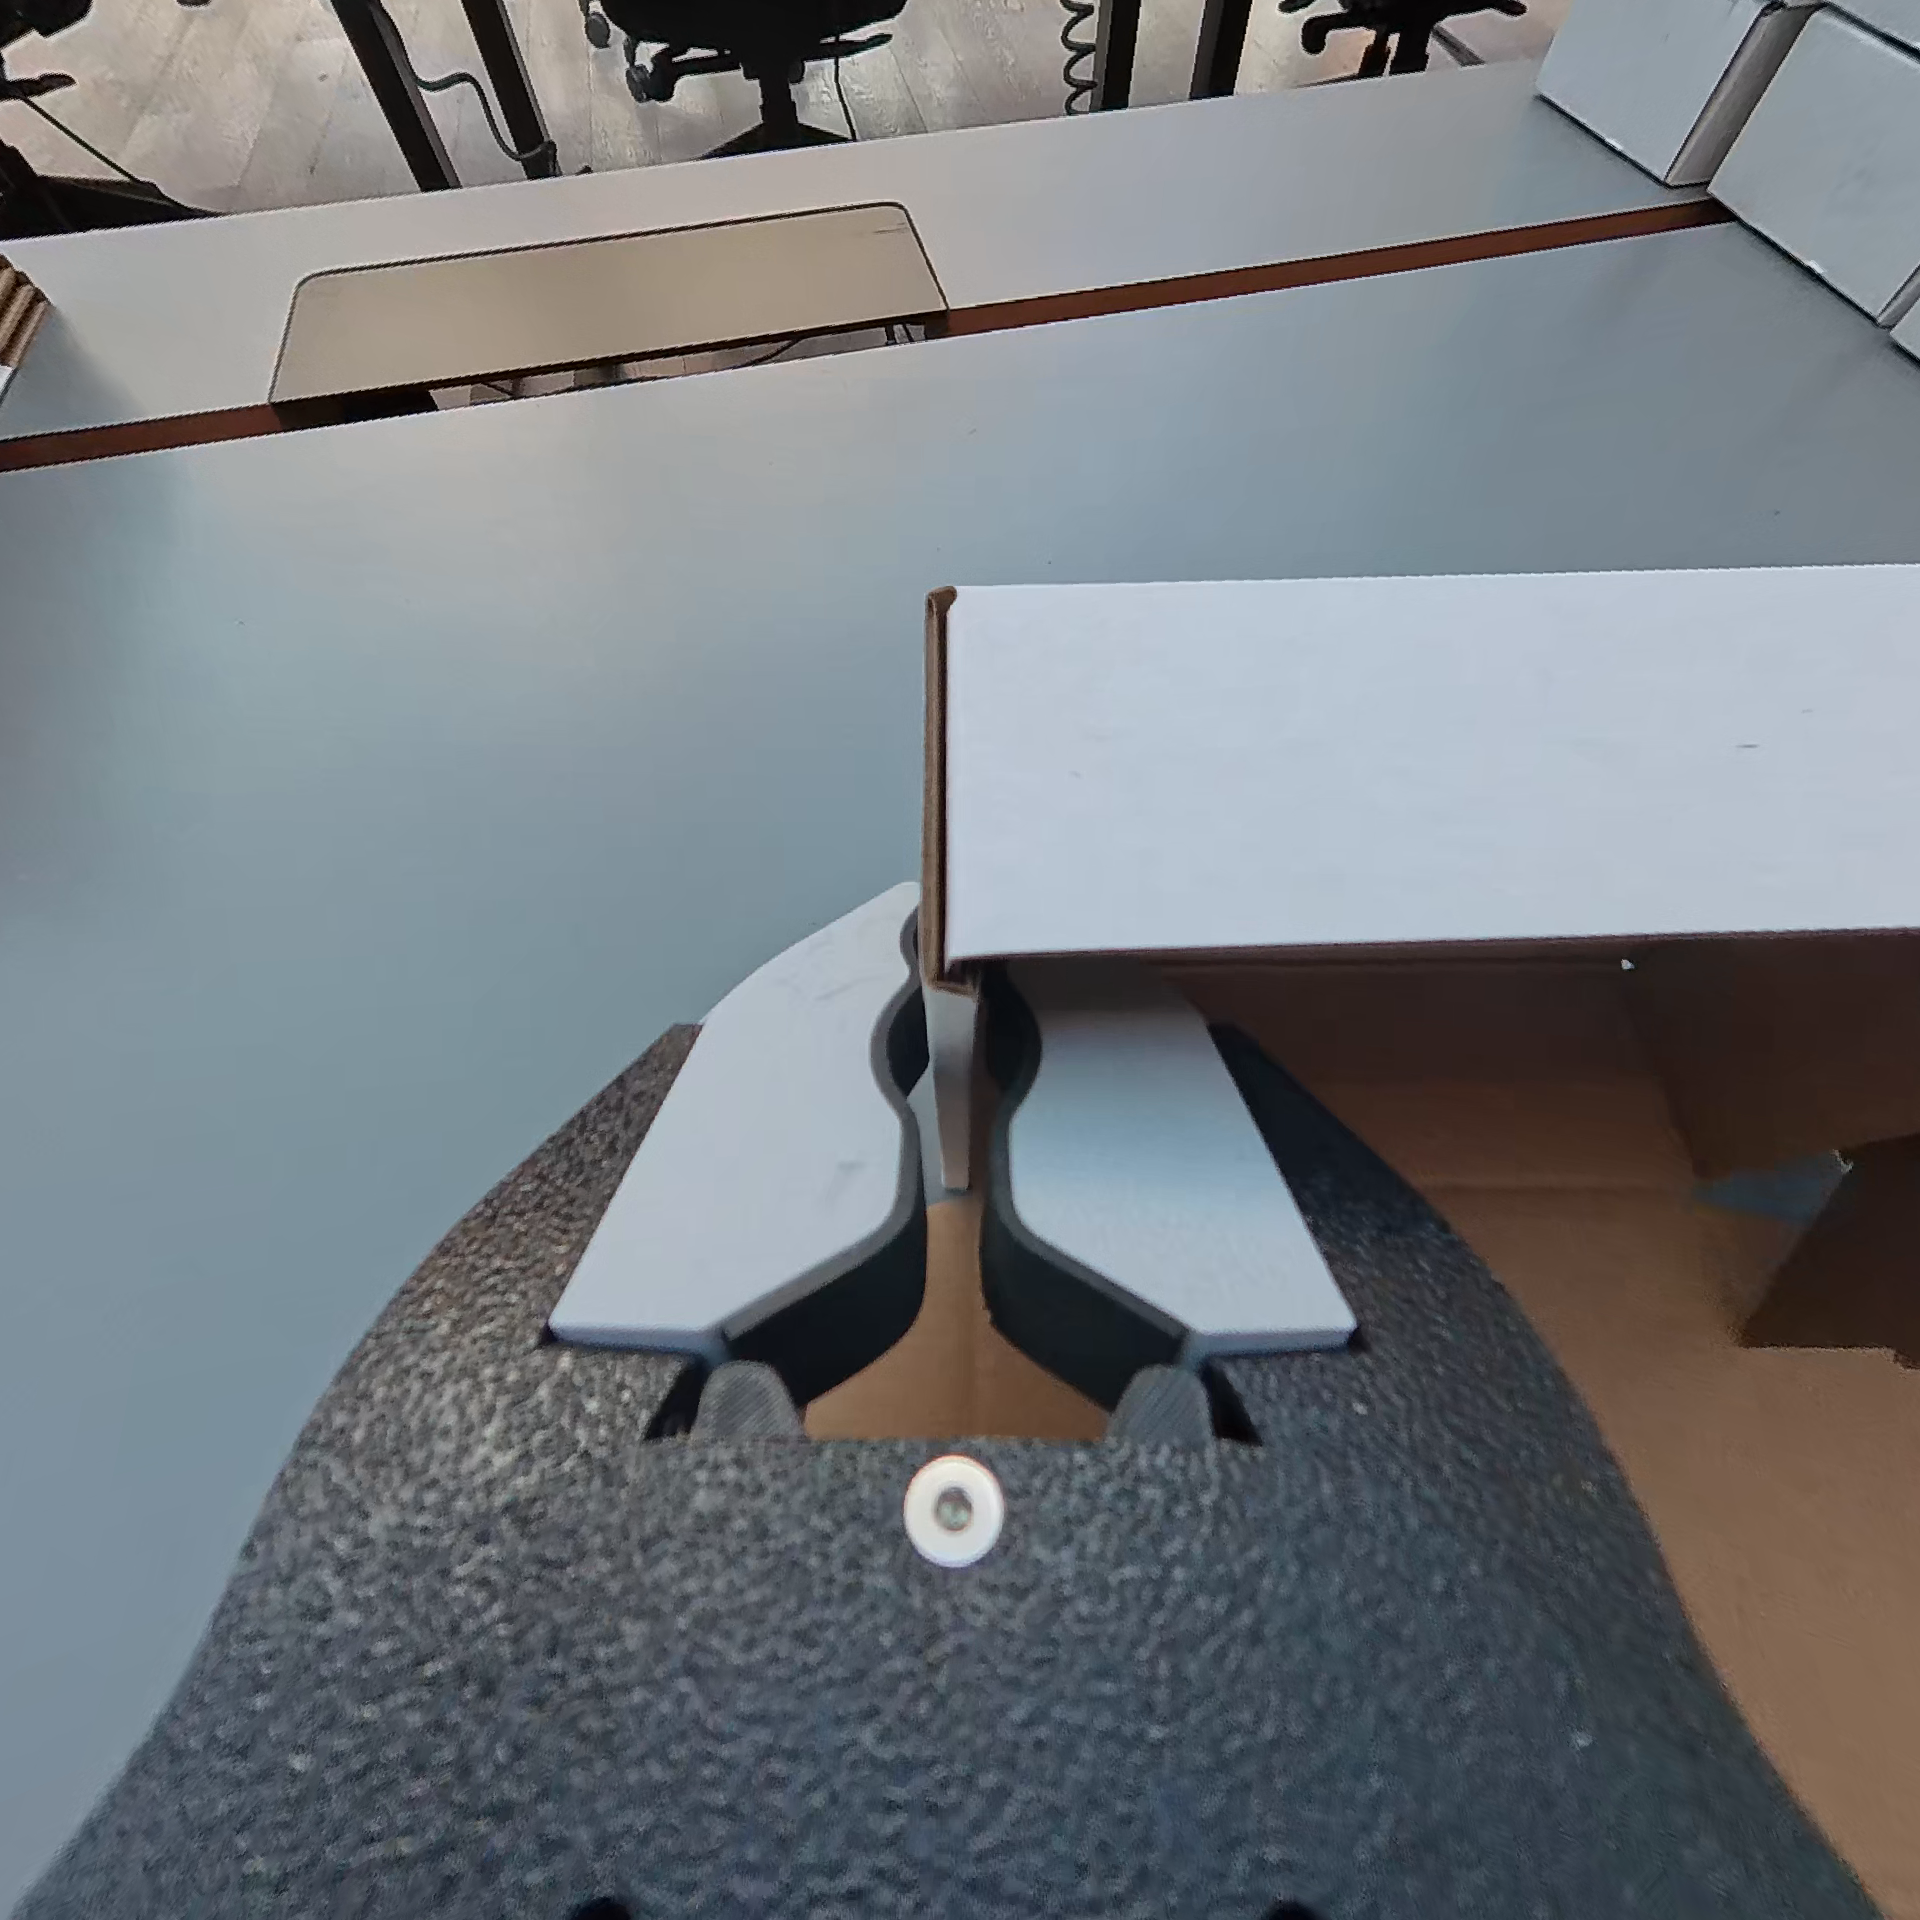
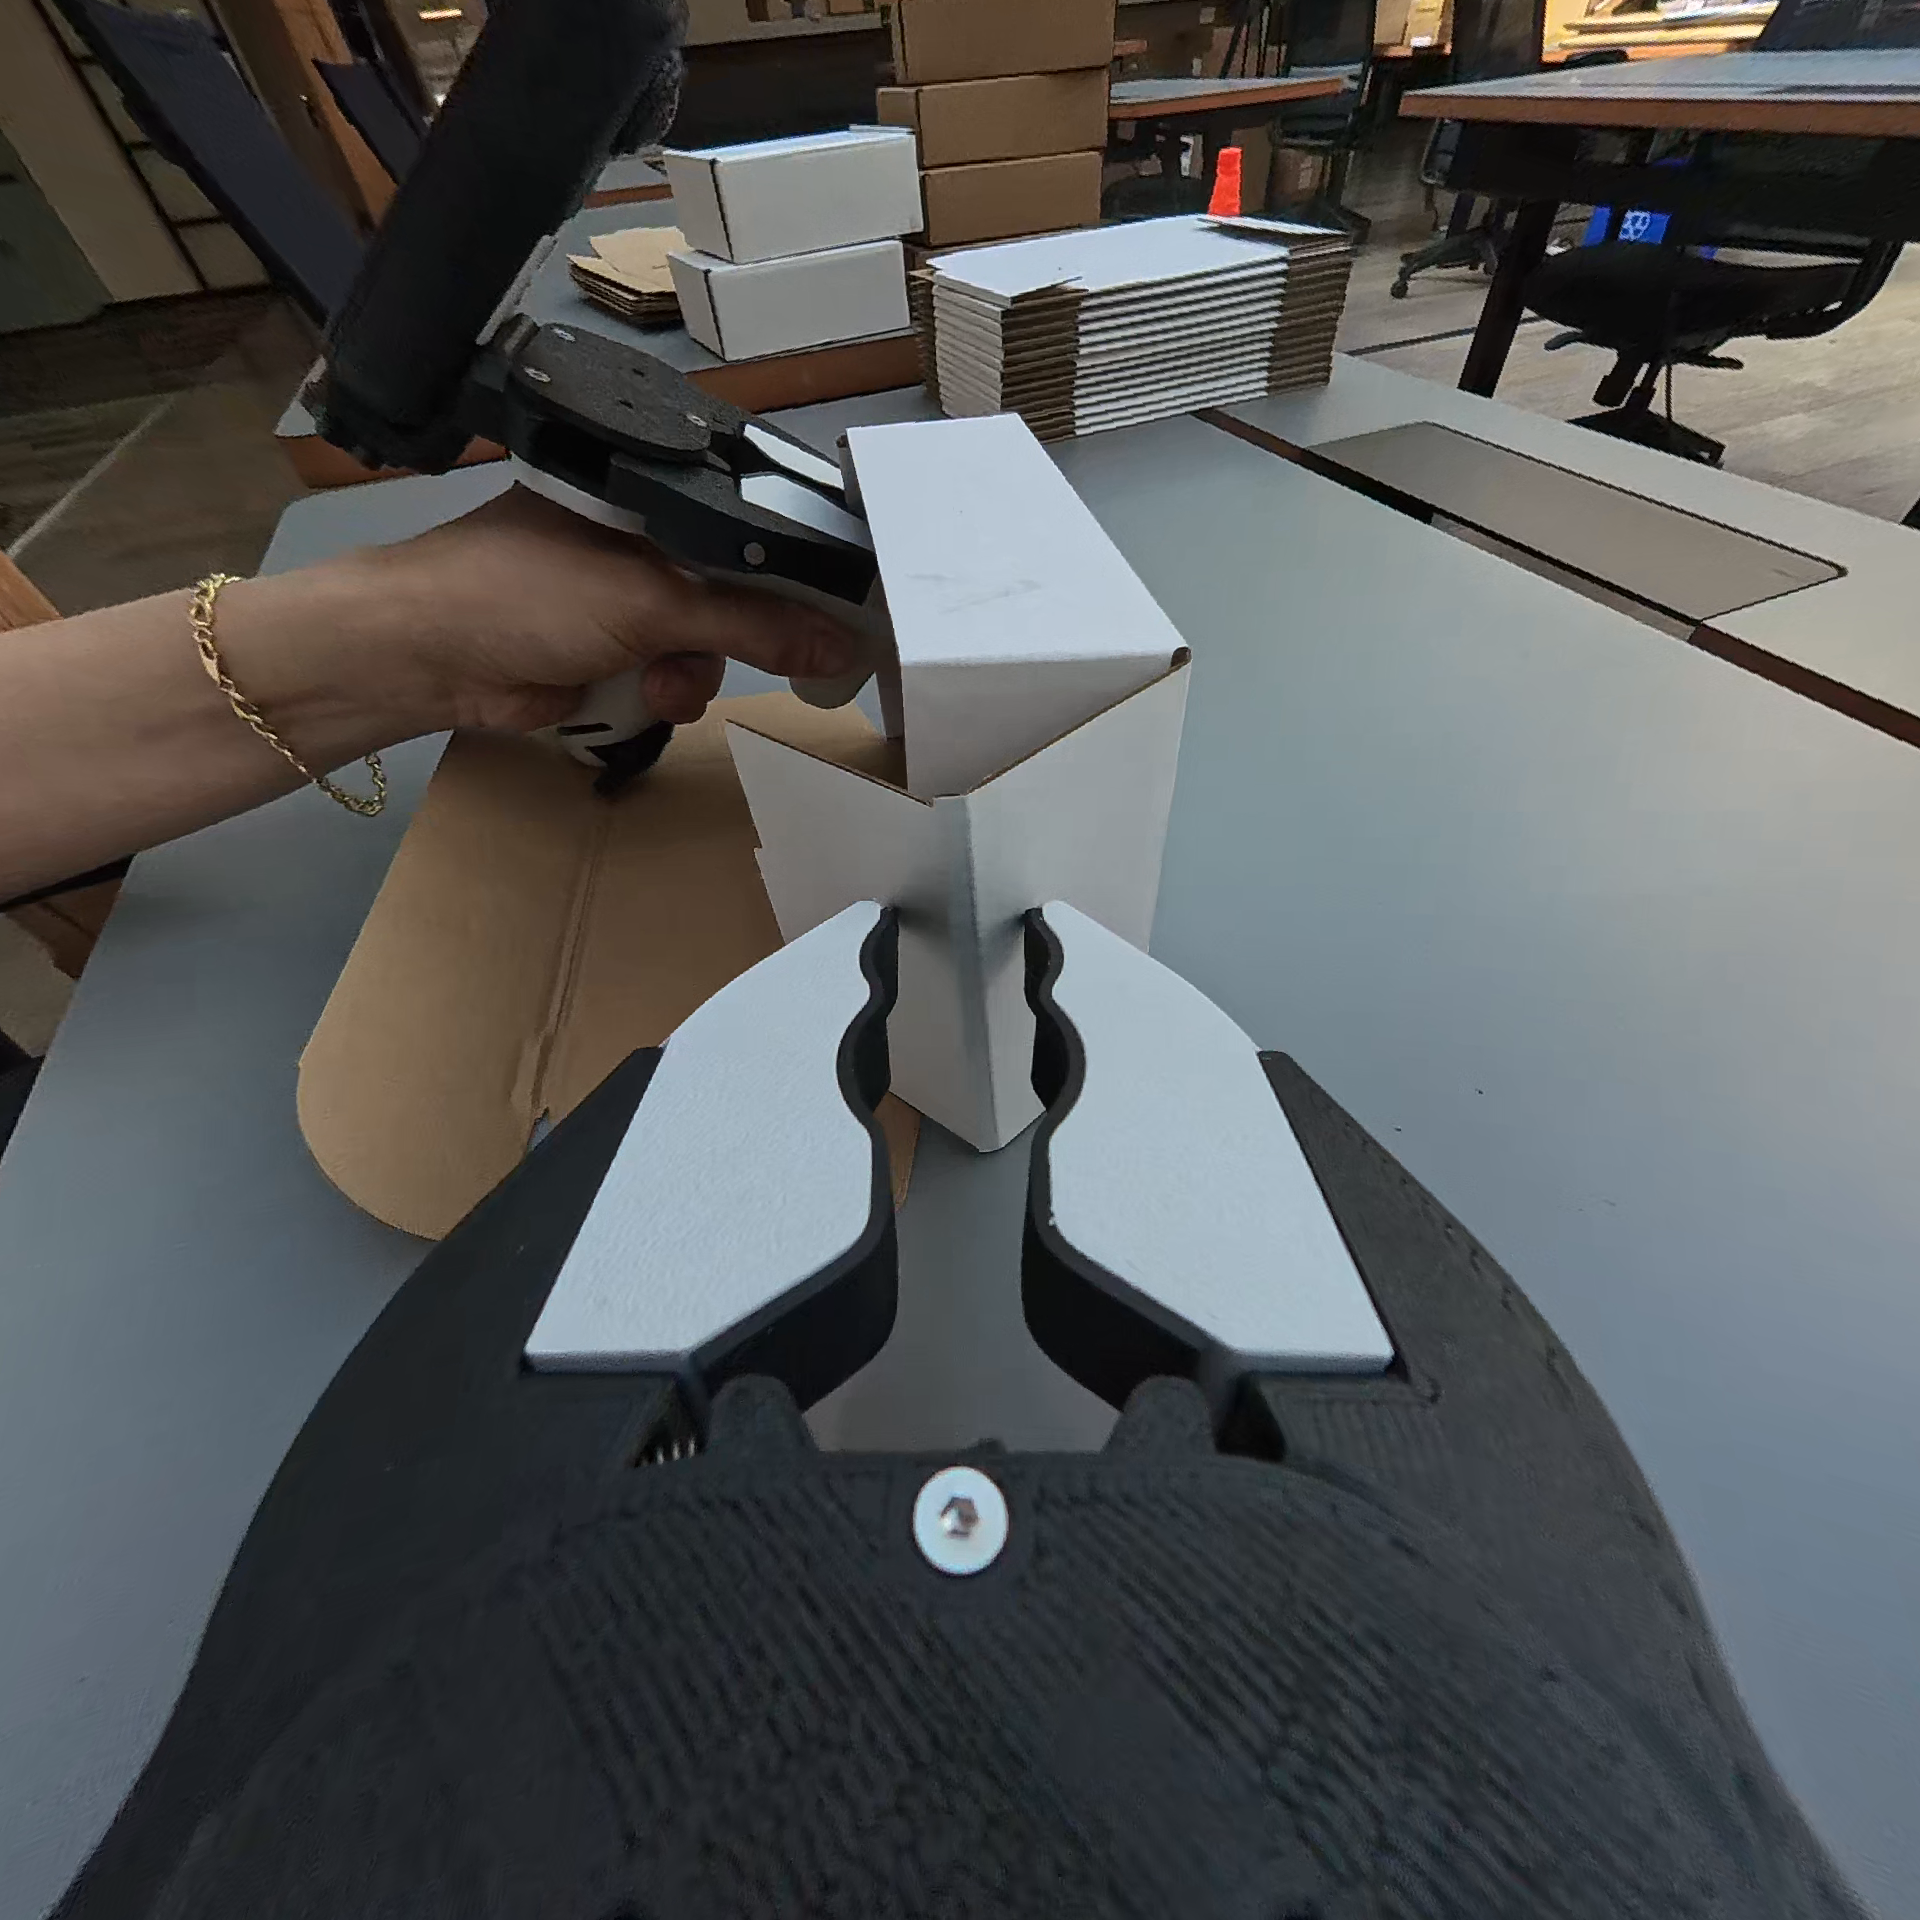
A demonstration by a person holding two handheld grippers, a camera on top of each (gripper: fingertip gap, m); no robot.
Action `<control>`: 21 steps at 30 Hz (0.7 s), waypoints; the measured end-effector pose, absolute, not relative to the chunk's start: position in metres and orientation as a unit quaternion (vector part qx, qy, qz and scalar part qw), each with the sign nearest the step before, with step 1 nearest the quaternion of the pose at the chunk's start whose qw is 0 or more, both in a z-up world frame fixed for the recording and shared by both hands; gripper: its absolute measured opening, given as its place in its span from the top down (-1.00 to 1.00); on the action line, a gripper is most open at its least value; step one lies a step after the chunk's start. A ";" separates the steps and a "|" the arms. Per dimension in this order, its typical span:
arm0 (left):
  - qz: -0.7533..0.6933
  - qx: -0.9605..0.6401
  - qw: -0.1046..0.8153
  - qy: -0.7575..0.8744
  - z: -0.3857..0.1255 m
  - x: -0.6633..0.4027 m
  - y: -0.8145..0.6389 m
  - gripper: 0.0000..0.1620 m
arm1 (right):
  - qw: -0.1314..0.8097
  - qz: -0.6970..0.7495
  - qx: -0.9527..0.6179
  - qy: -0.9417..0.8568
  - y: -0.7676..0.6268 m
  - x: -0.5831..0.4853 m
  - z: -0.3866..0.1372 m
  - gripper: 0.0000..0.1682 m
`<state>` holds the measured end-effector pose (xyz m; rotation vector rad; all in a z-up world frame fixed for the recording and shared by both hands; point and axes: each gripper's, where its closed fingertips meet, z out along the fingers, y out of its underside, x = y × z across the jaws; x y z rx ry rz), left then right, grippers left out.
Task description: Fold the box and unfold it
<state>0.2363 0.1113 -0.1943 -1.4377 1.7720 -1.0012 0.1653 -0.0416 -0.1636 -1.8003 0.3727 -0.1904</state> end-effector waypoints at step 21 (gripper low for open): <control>-0.361 -0.563 0.352 0.655 -0.194 0.235 0.112 0.92 | 0.444 -0.369 -0.705 0.412 -0.023 0.225 -0.175 0.65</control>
